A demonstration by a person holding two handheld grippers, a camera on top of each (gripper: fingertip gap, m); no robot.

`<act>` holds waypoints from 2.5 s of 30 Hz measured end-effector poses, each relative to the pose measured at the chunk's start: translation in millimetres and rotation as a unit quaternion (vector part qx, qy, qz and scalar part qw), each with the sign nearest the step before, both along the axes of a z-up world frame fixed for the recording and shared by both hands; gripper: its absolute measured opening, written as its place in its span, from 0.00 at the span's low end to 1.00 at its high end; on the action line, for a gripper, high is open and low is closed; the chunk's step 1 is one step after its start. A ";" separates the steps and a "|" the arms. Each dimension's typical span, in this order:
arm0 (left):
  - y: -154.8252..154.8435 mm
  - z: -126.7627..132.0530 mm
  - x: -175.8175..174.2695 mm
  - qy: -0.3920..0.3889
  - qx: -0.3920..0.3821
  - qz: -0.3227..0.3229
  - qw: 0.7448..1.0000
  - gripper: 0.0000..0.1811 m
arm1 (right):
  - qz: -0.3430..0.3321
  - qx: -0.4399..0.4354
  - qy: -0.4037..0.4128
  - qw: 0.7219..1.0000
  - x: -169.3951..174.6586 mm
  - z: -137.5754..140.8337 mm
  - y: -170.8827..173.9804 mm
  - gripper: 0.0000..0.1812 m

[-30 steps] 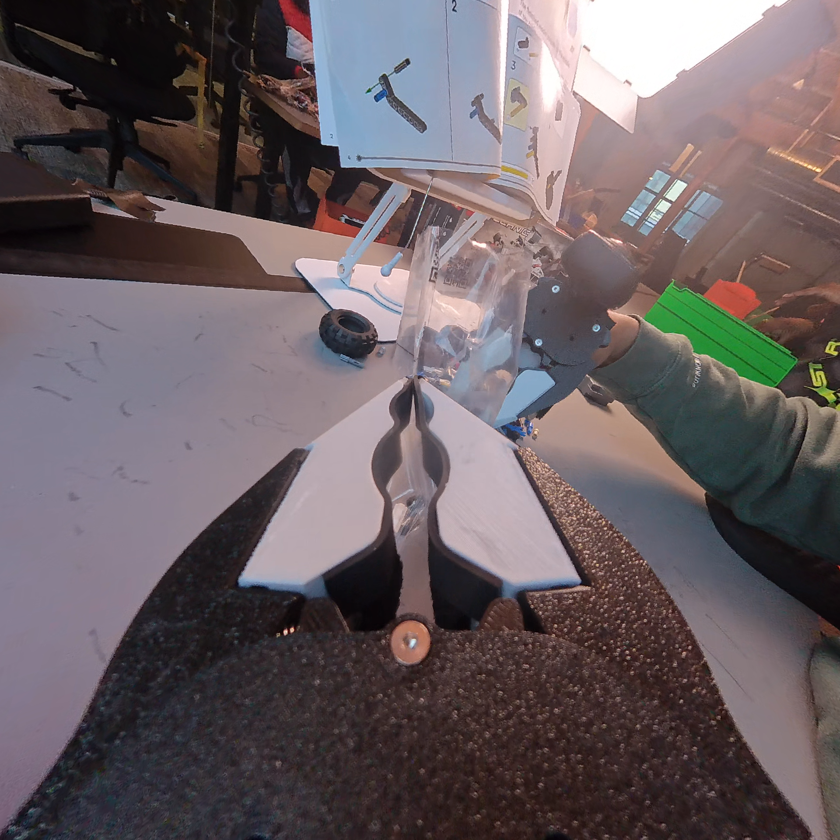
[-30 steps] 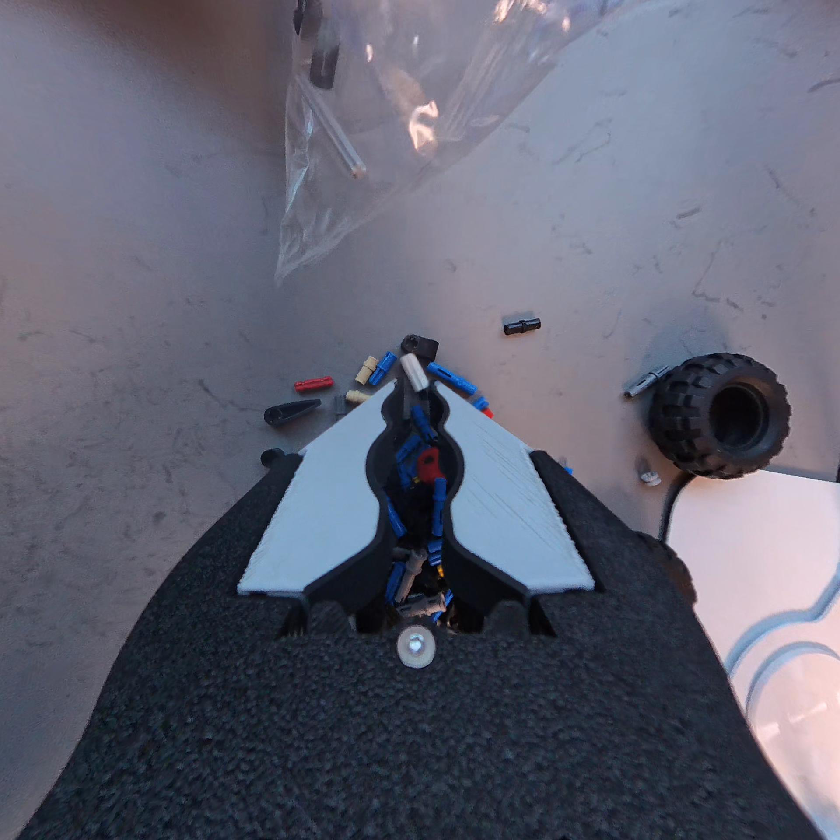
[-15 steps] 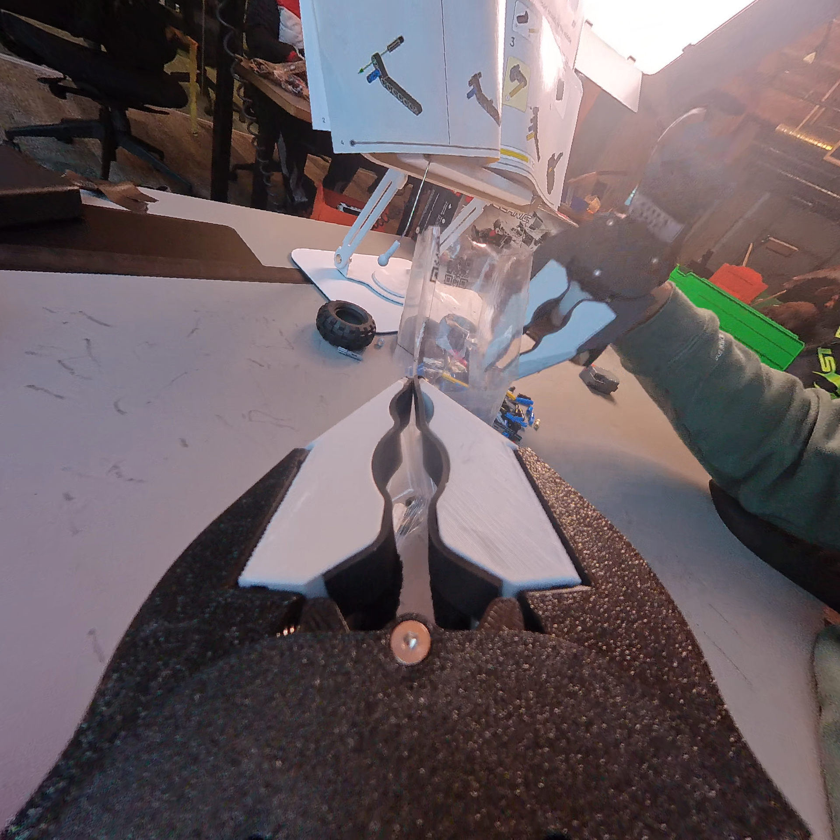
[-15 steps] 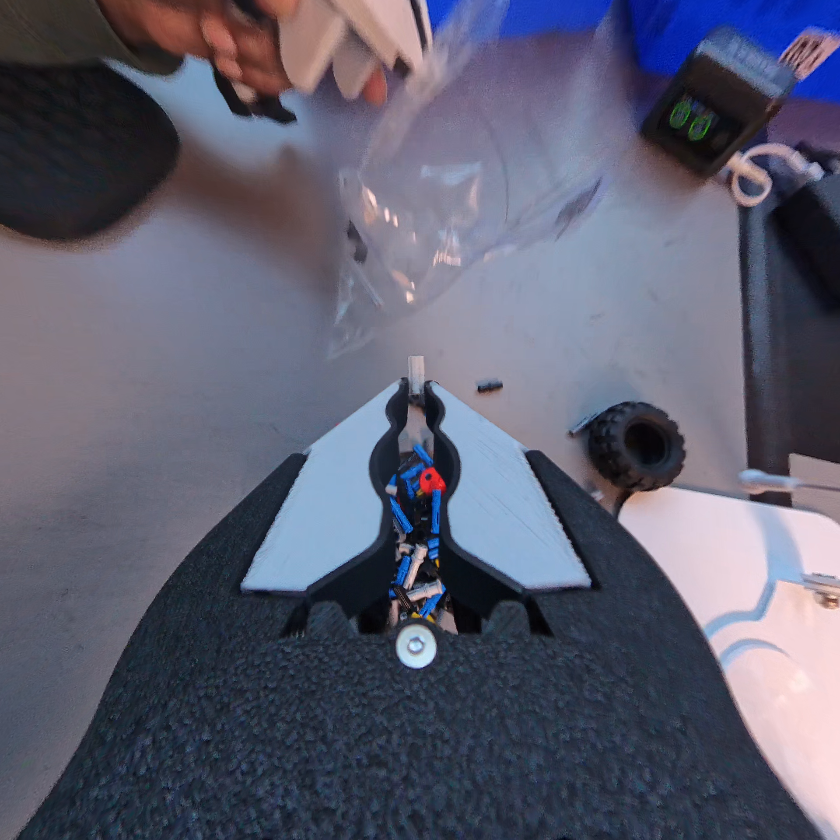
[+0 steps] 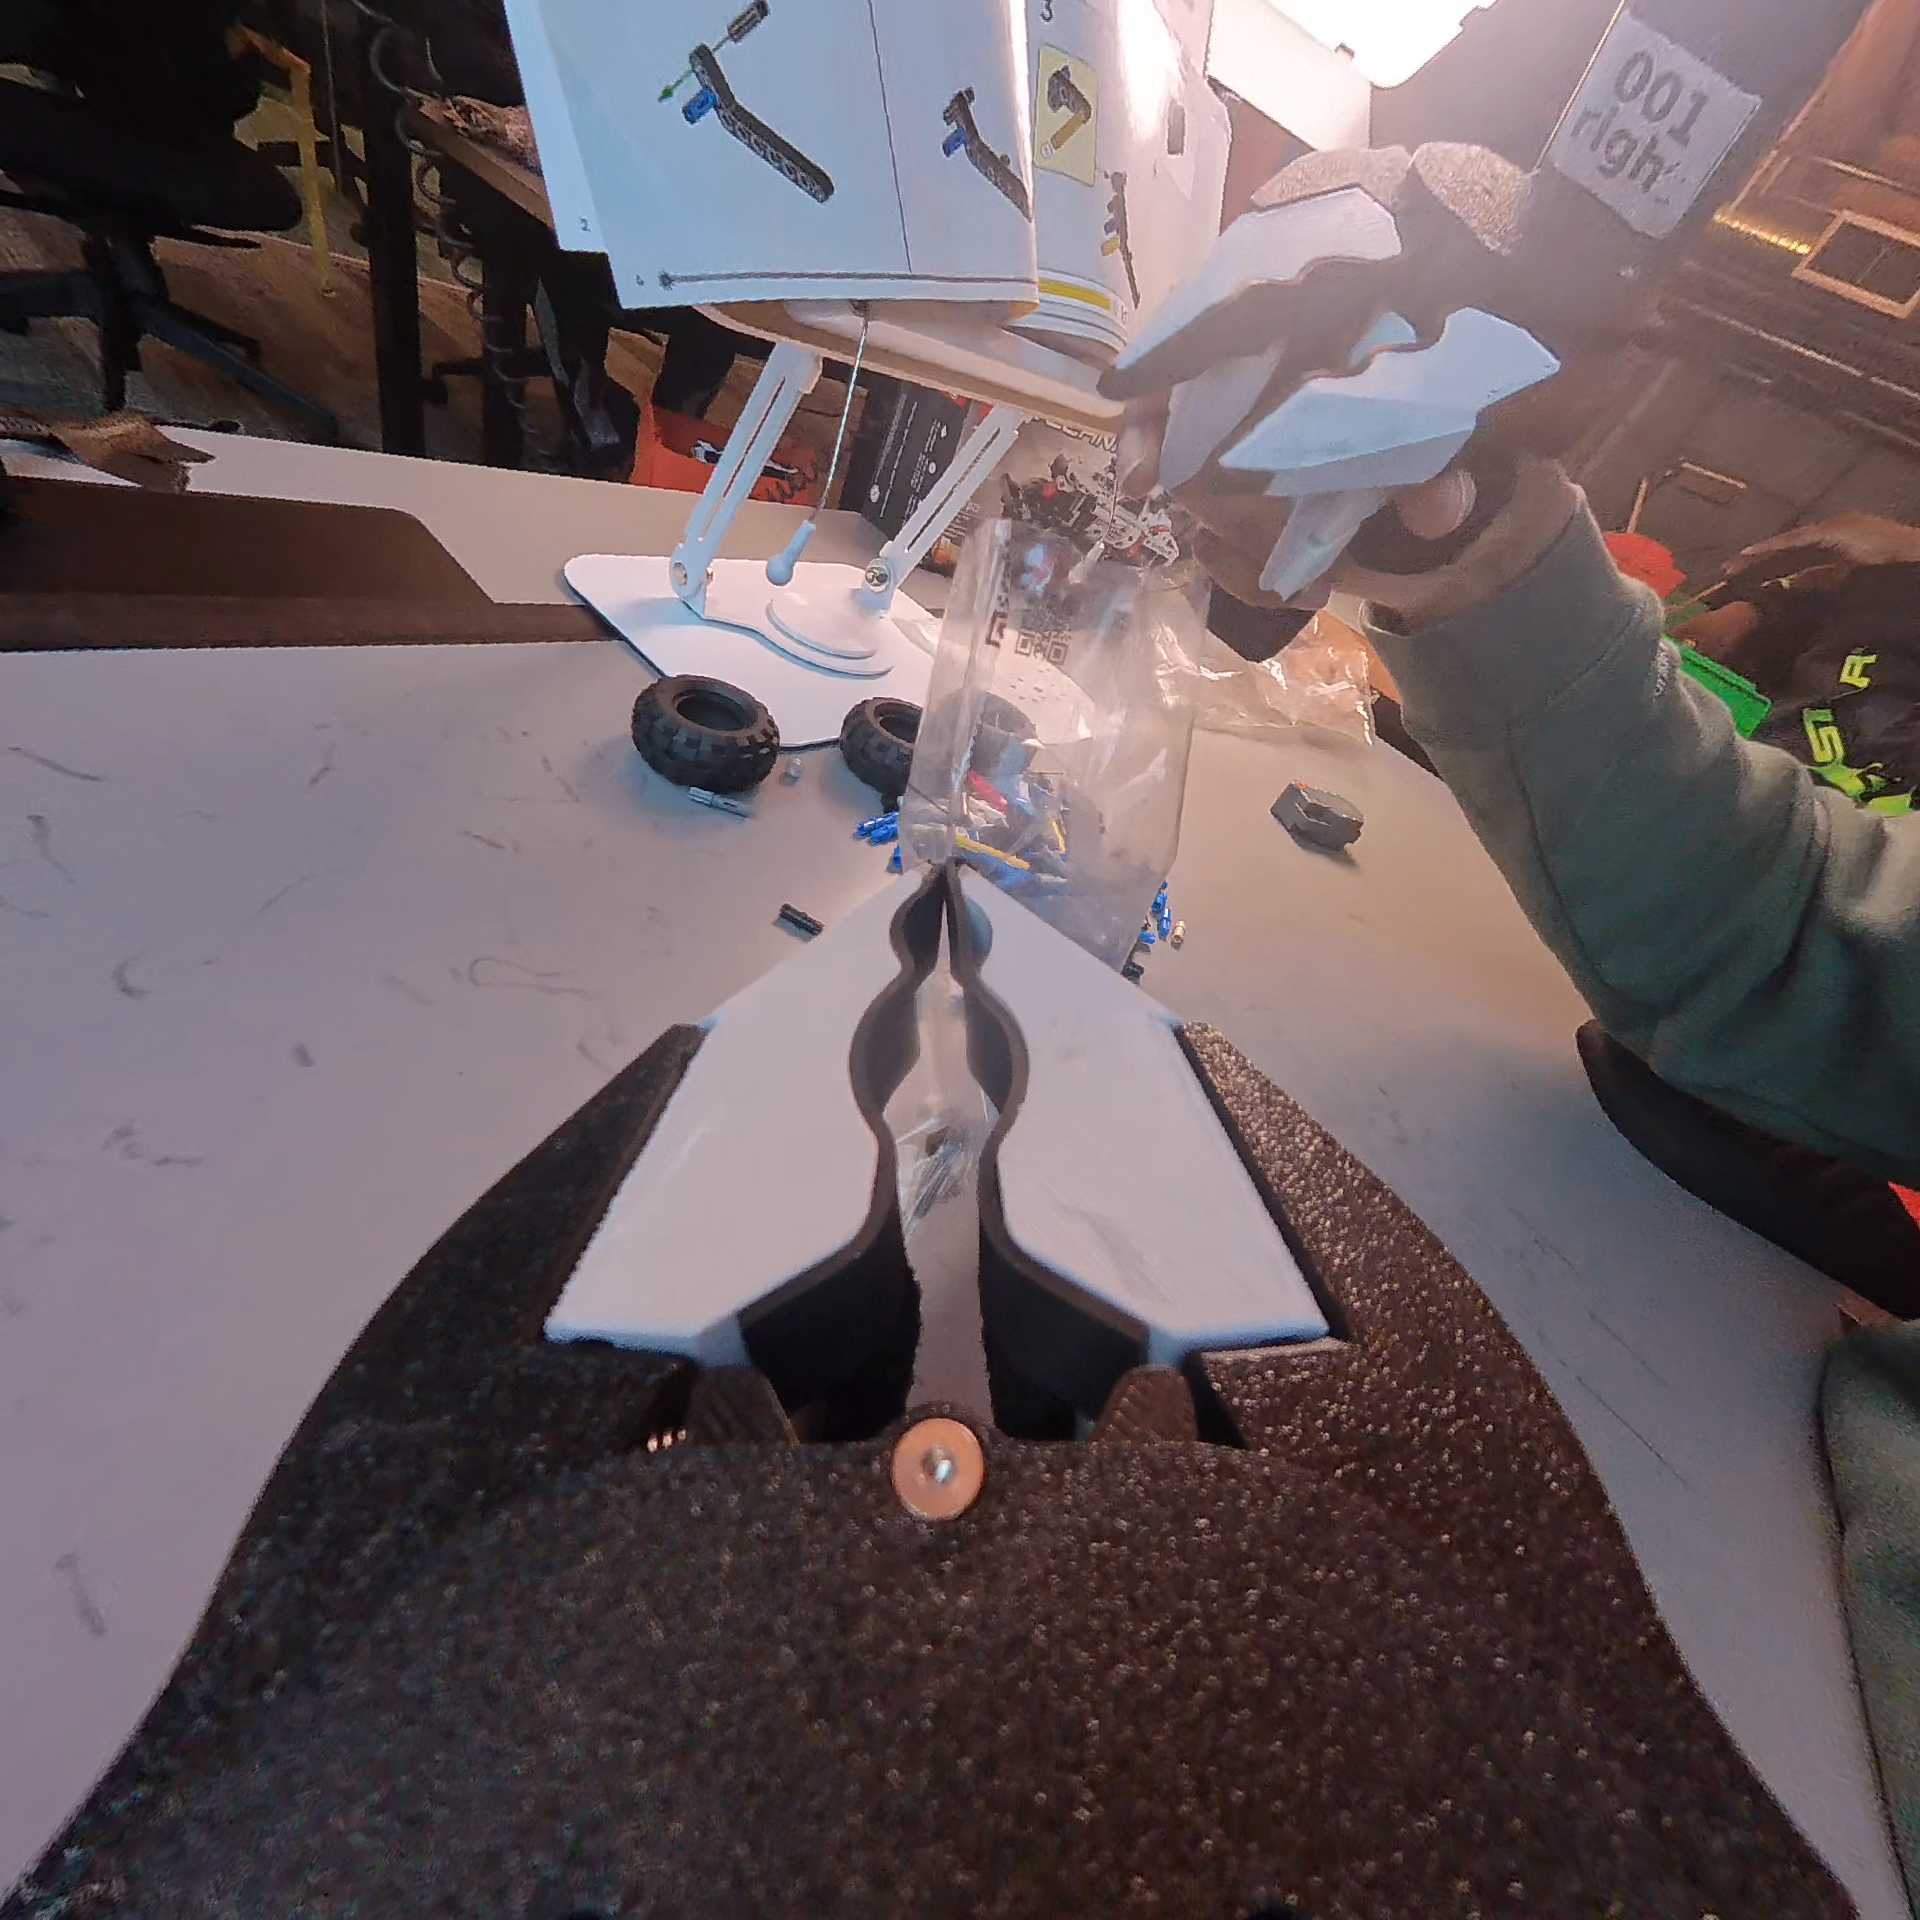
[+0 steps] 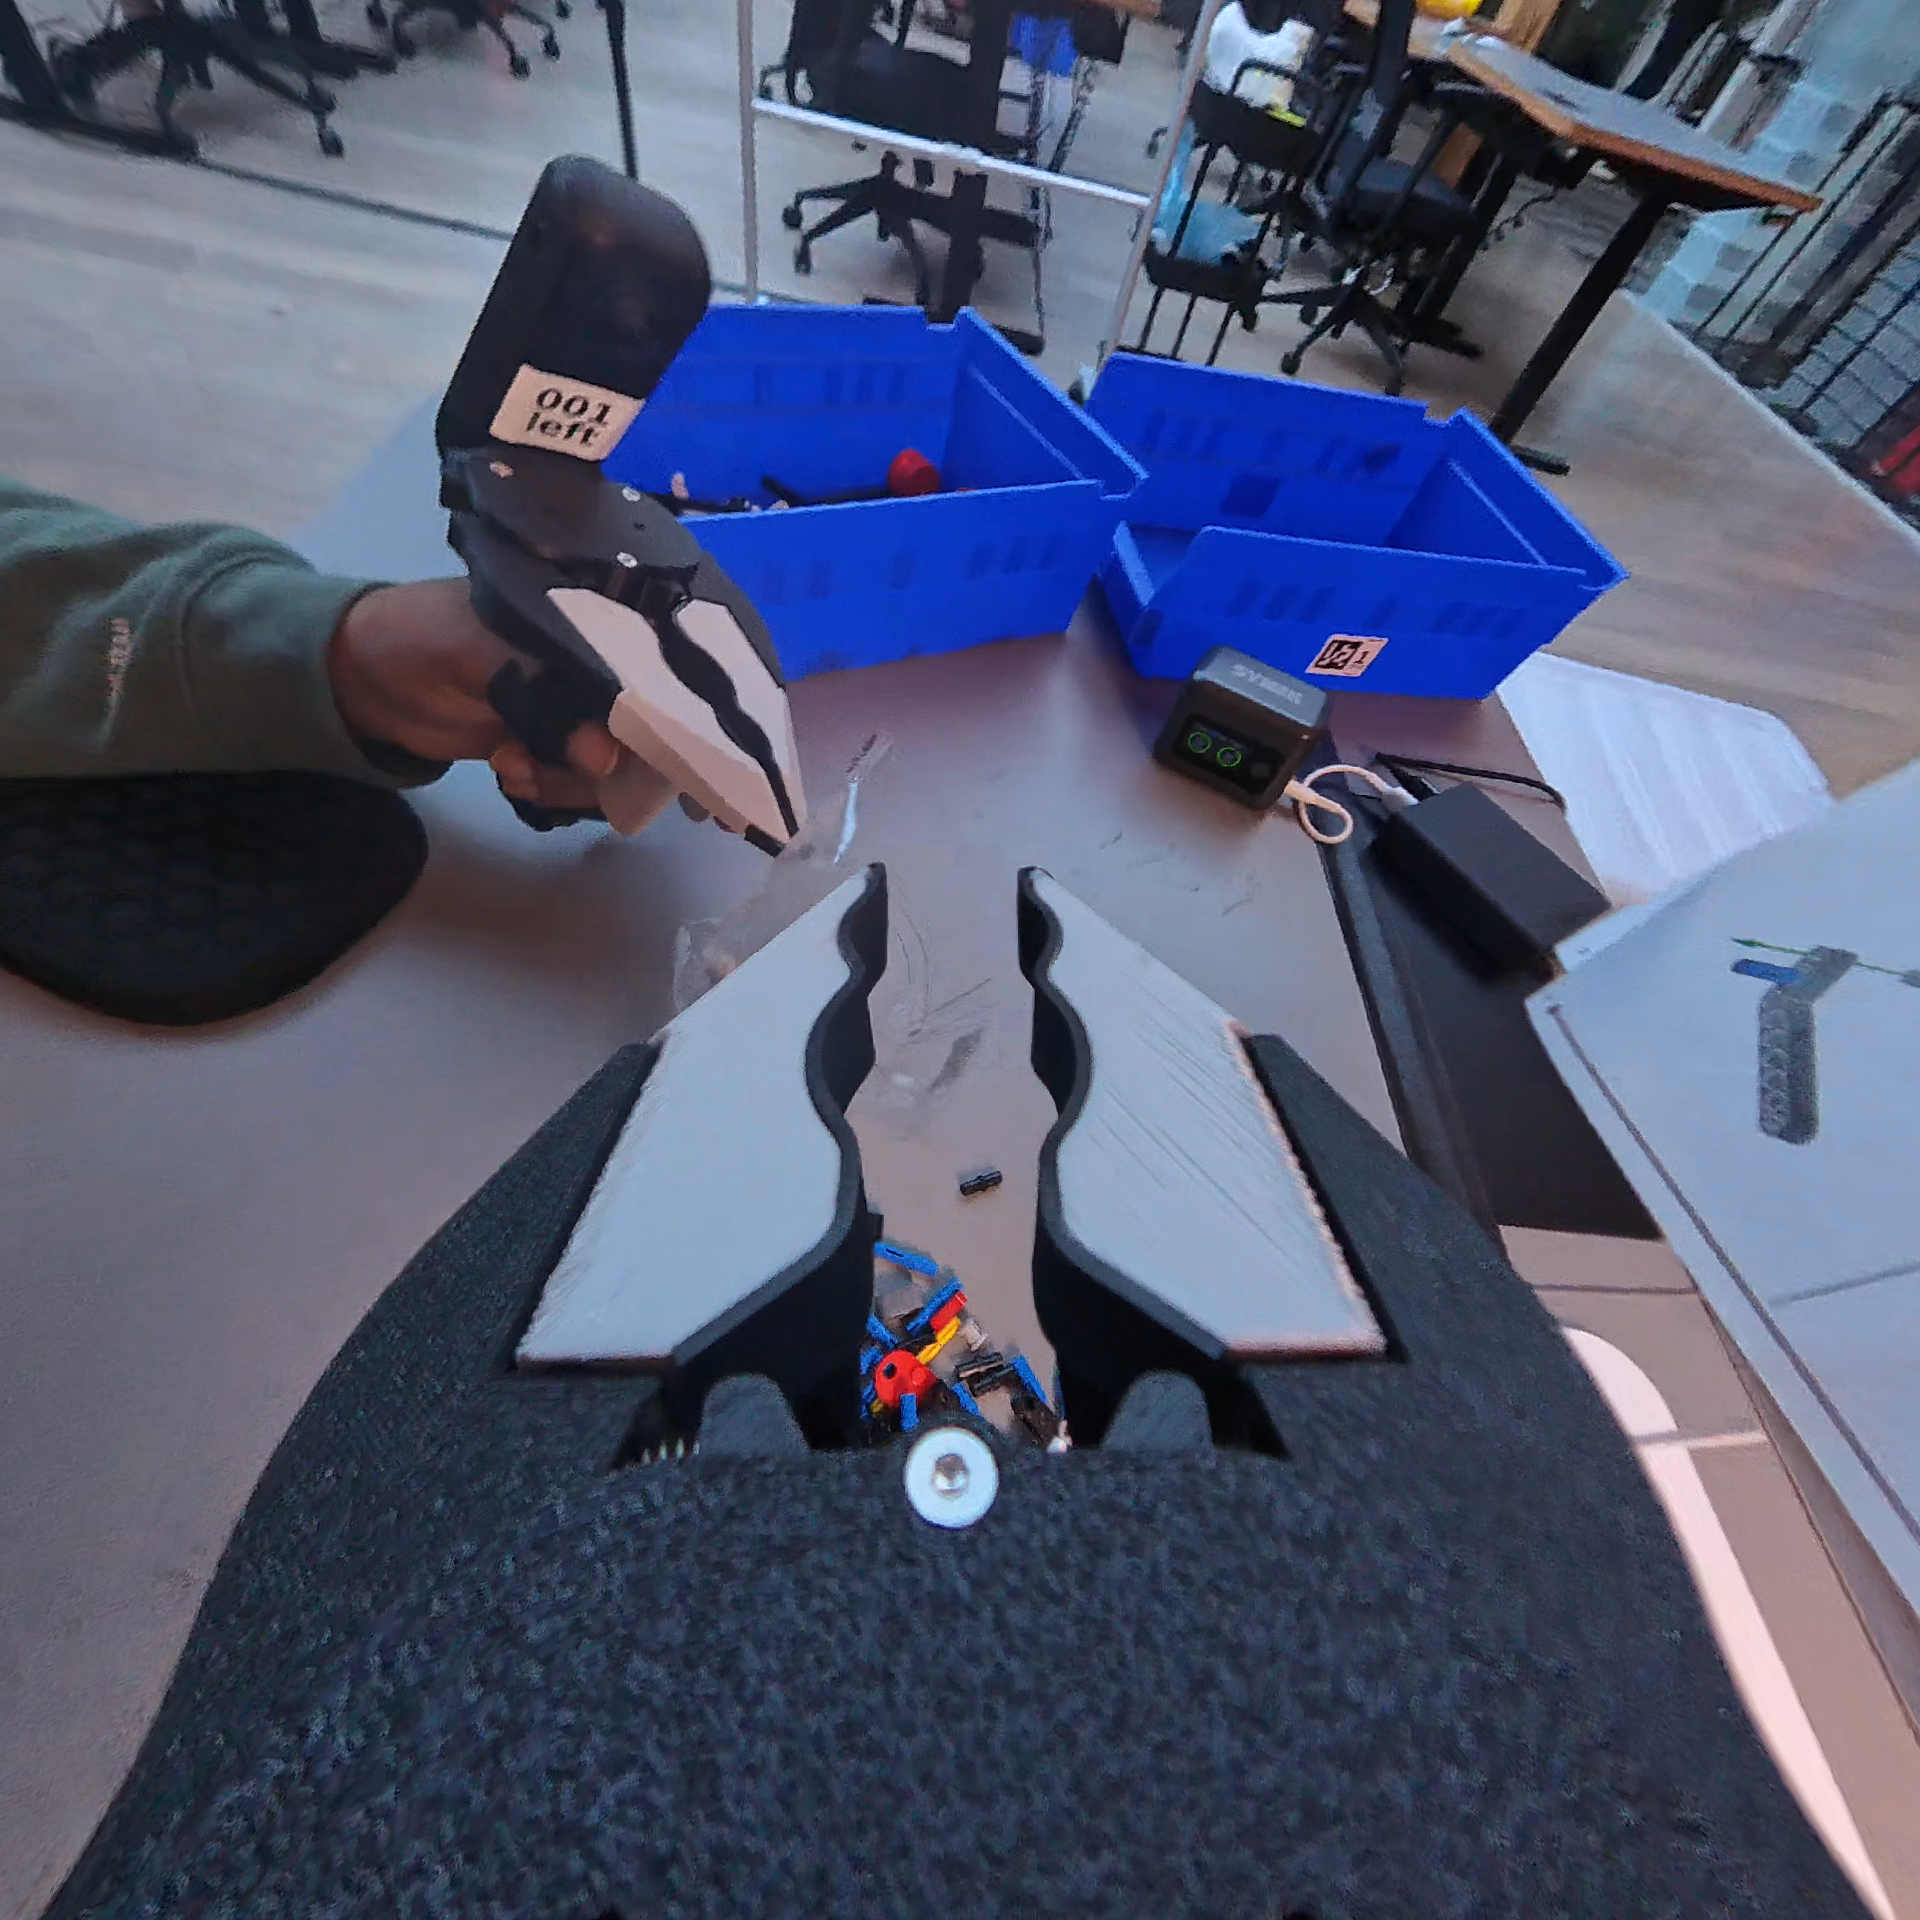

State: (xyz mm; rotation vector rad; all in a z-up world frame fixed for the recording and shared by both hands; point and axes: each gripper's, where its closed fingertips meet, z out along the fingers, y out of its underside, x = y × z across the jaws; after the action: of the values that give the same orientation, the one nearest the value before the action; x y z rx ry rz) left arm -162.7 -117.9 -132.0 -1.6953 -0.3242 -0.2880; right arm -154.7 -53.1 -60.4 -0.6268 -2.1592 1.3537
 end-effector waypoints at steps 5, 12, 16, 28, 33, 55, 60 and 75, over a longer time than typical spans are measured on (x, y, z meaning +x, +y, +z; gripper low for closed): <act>-3.6 2.7 -7.2 -0.002 0.006 0.016 1.000 0.00 | -0.042 0.001 -0.052 0.998 10.1 -28.2 38.4 0.11; -2.6 -0.9 -8.3 0.000 0.000 0.019 1.000 0.00 | 0.026 0.189 -0.175 0.966 63.6 -157.7 38.0 0.12; -2.6 -3.0 -8.3 0.003 -0.006 0.022 1.000 0.00 | 0.019 0.197 -0.172 0.965 57.7 -165.5 36.9 0.11; -2.6 -4.5 -8.4 0.002 -0.008 0.020 1.000 0.00 | 0.029 0.231 -0.178 0.956 60.4 -177.7 35.7 0.10; -2.5 -4.1 -7.5 0.002 -0.007 0.018 1.000 0.00 | 0.033 0.229 -0.158 0.960 64.4 -167.9 35.3 0.08; 10.6 -4.3 30.6 0.038 -0.014 -0.063 0.997 0.00 | 0.009 -0.035 -0.001 0.999 40.1 -33.3 0.6 0.18; 5.9 0.9 18.1 0.035 -0.001 -0.037 0.999 0.00 | -0.027 -0.084 0.013 0.996 41.4 -10.1 32.5 0.17; -1.7 4.7 -0.9 0.042 0.006 0.012 0.999 0.00 | -0.042 0.181 -0.155 0.970 34.3 -161.2 30.7 0.10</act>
State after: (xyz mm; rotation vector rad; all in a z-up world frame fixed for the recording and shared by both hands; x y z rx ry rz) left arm -163.6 -119.7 -127.3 -1.6863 -0.2792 -0.2004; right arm -120.4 -22.4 -221.5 -0.8108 -2.5101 0.8272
